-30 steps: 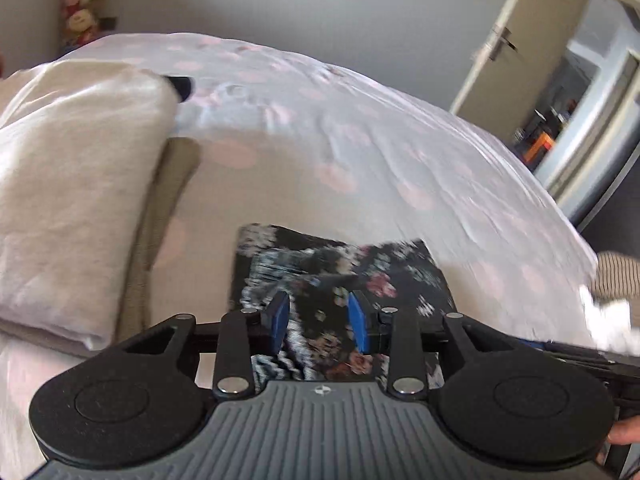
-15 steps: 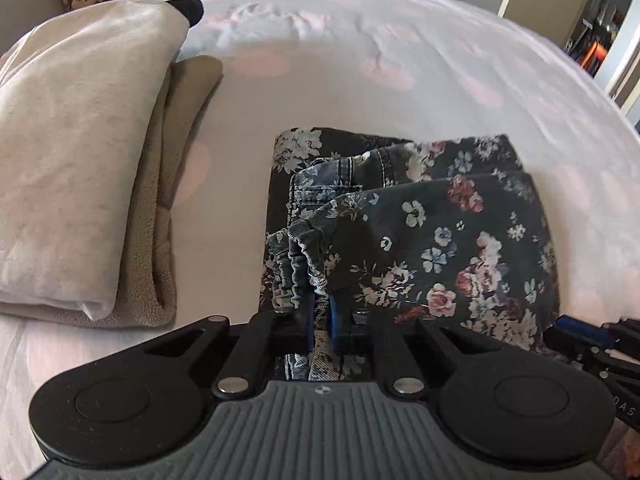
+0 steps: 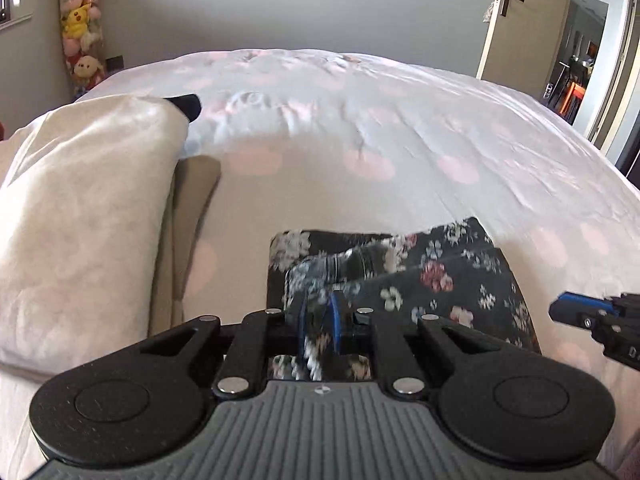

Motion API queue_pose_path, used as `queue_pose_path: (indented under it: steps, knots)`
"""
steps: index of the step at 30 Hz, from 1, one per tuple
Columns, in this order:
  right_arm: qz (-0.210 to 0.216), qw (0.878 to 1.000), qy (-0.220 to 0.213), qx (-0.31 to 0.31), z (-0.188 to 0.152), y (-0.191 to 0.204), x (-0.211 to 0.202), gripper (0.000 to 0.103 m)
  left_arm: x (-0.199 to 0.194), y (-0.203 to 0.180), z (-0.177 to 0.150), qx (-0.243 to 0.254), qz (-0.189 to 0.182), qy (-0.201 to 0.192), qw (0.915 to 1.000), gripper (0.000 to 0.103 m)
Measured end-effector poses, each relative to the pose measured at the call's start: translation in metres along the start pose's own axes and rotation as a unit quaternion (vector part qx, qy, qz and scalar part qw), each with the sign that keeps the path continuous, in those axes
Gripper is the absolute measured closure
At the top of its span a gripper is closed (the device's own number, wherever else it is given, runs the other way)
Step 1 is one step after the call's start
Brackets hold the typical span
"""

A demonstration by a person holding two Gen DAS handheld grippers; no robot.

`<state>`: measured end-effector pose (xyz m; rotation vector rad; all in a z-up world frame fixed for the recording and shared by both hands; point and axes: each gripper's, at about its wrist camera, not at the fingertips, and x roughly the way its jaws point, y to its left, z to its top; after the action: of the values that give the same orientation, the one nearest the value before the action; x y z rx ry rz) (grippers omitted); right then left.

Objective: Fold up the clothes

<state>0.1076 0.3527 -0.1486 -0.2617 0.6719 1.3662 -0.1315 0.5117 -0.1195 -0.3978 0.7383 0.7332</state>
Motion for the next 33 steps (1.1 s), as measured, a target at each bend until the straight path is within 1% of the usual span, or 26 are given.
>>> queue_pose_path:
  steps: [1, 3, 8, 11, 14, 16, 18, 20, 21, 22, 24, 25, 26, 27, 28, 31, 33]
  knots:
    - [-0.003, 1.000, -0.004, -0.003, 0.005, -0.001, 0.007, 0.093, 0.007, 0.000, 0.001, -0.005, -0.007, 0.001, 1.0000, 0.094]
    - [0.000, 1.000, -0.007, -0.006, 0.012, -0.003, 0.023, 0.095, 0.021, 0.002, 0.001, -0.015, -0.019, 0.008, 0.9997, 0.094]
    - [0.018, 1.000, 0.011, 0.008, 0.012, -0.014, 0.065, 0.095, 0.044, 0.009, -0.007, -0.021, -0.018, 0.025, 0.9993, 0.094]
    - [0.020, 0.999, 0.028, 0.012, 0.005, -0.017, 0.084, 0.095, 0.053, 0.016, -0.009, -0.042, -0.025, 0.034, 0.9982, 0.094]
    - [0.020, 0.999, 0.027, -0.017, 0.001, -0.014, 0.091, 0.097, 0.058, 0.021, -0.010, -0.055, -0.030, 0.038, 0.9973, 0.094]
    - [0.025, 0.999, 0.027, -0.016, 0.001, -0.017, 0.093, 0.097, 0.057, 0.021, -0.010, -0.057, -0.031, 0.038, 0.9971, 0.094]
    - [0.030, 0.999, 0.027, -0.006, 0.002, -0.020, 0.093, 0.098, 0.054, 0.019, -0.009, -0.054, -0.029, 0.035, 0.9975, 0.094]
    - [0.030, 0.999, 0.017, 0.004, 0.004, -0.020, 0.086, 0.098, 0.047, 0.013, -0.007, -0.039, -0.017, 0.026, 0.9987, 0.094]
    - [0.030, 0.999, 0.011, 0.008, 0.005, -0.019, 0.082, 0.096, 0.040, 0.008, -0.006, -0.026, -0.007, 0.018, 0.9995, 0.094]
    - [0.031, 0.999, -0.005, 0.011, 0.006, -0.017, 0.073, 0.095, 0.030, 0.003, -0.006, -0.018, -0.001, 0.009, 0.9998, 0.094]
    - [0.046, 0.998, -0.037, -0.005, 0.007, -0.008, 0.051, 0.093, 0.010, -0.006, -0.007, -0.004, 0.010, -0.005, 0.9999, 0.094]
    - [0.053, 0.997, -0.051, -0.014, 0.007, -0.003, 0.040, 0.092, 0.001, -0.009, -0.008, -0.008, 0.009, -0.003, 0.9999, 0.094]
    - [0.058, 0.997, -0.052, -0.029, 0.006, 0.005, 0.032, 0.091, -0.008, -0.011, -0.009, -0.012, 0.008, -0.001, 0.9999, 0.094]
    - [0.063, 0.996, -0.052, -0.043, 0.004, 0.013, 0.025, 0.091, -0.016, -0.013, -0.010, -0.017, 0.008, 0.002, 0.9998, 0.094]
    - [0.069, 0.995, -0.044, -0.055, 0.000, 0.020, 0.019, 0.091, -0.022, -0.015, -0.011, -0.020, 0.013, 0.012, 0.9996, 0.094]
    - [0.078, 0.994, -0.002, -0.073, -0.018, 0.039, 0.012, 0.091, -0.029, -0.019, -0.016, -0.024, 0.033, 0.043, 0.9982, 0.093]
    - [0.077, 0.994, 0.025, -0.079, -0.029, 0.047, 0.012, 0.091, -0.025, -0.017, -0.020, -0.029, 0.035, 0.072, 0.9964, 0.093]
